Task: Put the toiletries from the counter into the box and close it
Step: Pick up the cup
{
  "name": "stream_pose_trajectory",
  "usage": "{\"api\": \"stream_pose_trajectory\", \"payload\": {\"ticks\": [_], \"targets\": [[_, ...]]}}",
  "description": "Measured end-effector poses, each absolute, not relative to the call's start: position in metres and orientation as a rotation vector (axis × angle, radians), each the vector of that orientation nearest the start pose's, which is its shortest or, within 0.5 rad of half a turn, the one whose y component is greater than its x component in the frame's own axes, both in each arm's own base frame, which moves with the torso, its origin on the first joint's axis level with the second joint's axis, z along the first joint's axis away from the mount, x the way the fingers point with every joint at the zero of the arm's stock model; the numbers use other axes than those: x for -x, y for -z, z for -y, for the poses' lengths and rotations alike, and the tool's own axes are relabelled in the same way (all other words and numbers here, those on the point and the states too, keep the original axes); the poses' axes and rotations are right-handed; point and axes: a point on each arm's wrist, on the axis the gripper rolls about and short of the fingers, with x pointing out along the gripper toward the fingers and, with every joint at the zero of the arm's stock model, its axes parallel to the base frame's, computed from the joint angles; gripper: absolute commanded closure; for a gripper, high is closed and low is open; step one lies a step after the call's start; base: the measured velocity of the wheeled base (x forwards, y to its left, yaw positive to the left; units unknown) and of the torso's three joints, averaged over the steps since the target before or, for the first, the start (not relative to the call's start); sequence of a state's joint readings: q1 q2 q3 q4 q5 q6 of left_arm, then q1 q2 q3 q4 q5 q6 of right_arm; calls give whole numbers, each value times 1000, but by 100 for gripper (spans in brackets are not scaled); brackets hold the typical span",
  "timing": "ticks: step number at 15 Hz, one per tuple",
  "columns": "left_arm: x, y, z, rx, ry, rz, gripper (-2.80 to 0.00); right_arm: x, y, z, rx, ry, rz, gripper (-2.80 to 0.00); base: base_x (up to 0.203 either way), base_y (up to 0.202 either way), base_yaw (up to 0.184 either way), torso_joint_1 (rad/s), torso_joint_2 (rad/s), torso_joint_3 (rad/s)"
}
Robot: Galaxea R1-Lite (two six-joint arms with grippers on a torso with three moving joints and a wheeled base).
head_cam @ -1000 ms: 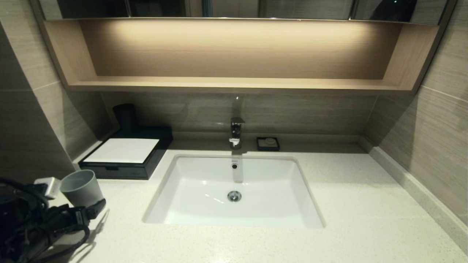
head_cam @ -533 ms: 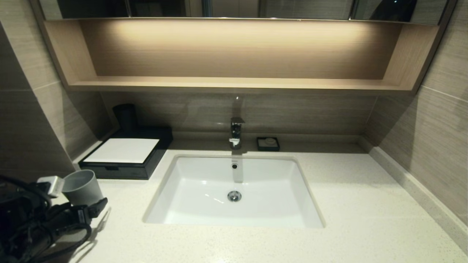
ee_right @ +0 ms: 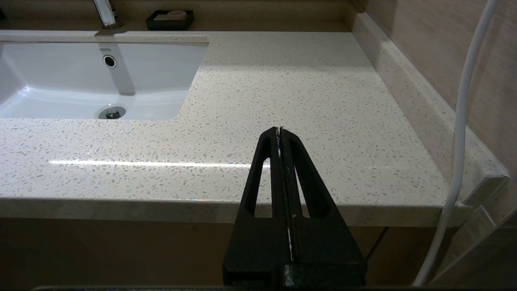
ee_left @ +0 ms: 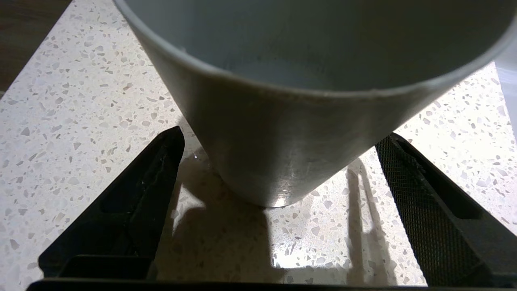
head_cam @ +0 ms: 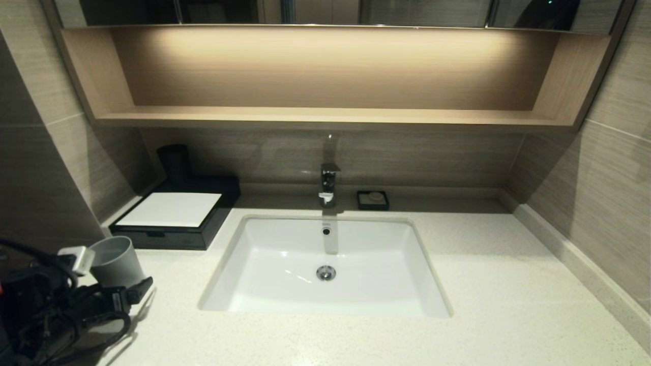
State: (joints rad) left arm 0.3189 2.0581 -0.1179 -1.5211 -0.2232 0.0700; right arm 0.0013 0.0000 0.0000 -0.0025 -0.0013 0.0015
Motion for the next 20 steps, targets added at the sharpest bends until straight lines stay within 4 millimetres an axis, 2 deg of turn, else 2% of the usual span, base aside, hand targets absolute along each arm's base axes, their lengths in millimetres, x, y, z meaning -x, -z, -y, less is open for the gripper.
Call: {"api": "stream_pose_trajectory", "payload": {"ticks": [14, 15, 20], "targets": [[-239, -31, -70, 36, -72, -400, -280, 23, -76, 0, -2, 0, 3, 0, 0, 0, 0, 0, 0, 0], [-239, -30, -71, 37, -71, -401, 0, 23, -76, 0, -2, 0, 3, 0, 0, 0, 0, 0, 0, 0], [-242, -28, -71, 37, -70, -404, 0, 23, -76, 0, -2, 0, 3, 0, 0, 0, 0, 0, 0, 0]]}}
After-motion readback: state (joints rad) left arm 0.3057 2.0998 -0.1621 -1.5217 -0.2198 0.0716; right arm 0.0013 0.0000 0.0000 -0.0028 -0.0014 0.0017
